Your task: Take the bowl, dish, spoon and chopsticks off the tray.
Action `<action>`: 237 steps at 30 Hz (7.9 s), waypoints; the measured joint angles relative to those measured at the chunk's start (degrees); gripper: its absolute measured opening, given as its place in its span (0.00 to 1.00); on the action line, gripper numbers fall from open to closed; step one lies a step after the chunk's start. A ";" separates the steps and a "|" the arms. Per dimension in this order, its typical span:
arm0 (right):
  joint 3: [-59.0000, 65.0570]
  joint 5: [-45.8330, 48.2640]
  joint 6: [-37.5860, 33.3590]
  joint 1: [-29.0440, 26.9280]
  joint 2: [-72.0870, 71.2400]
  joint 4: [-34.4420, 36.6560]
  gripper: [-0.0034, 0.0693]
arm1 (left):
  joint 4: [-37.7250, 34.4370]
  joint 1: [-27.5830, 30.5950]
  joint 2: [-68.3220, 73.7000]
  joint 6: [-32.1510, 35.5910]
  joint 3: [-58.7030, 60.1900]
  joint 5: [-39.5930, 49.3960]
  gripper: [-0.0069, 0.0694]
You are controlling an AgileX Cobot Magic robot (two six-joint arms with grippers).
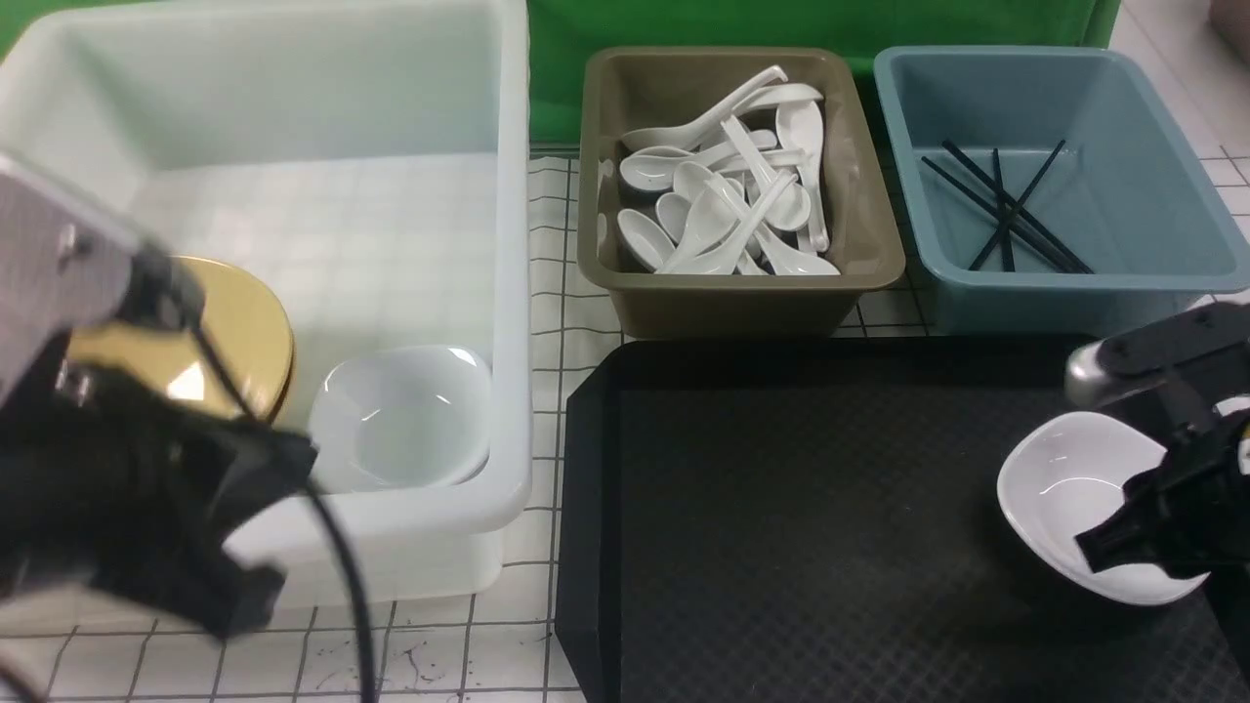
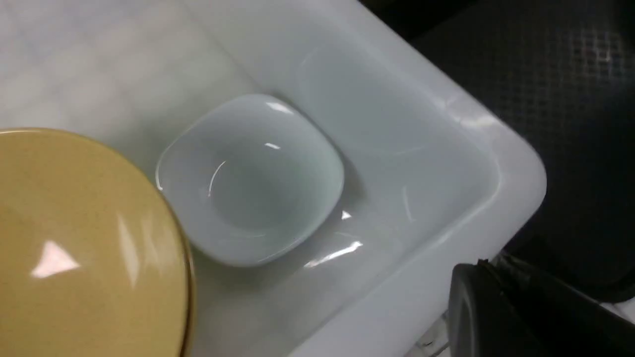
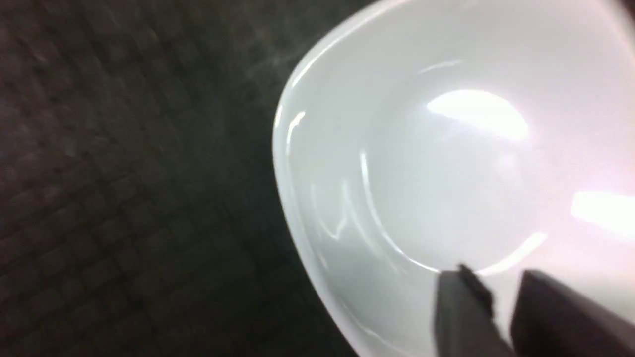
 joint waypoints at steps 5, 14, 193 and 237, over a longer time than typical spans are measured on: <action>-0.36 -6.34 -10.47 0.60 7.05 16.19 0.10 | 8.50 -0.86 -9.44 -3.98 6.45 -6.45 0.08; -8.48 -0.93 -27.53 3.71 8.59 33.21 0.10 | 14.61 -0.86 -18.36 -6.09 10.50 -12.39 0.08; 41.40 -14.93 7.76 -9.72 -81.92 2.15 0.11 | 72.22 -0.92 -37.45 -79.88 22.32 -7.20 0.08; 41.36 -14.93 7.76 -9.72 -81.92 2.20 0.16 | 84.63 31.31 -43.38 -100.34 41.29 -39.61 0.08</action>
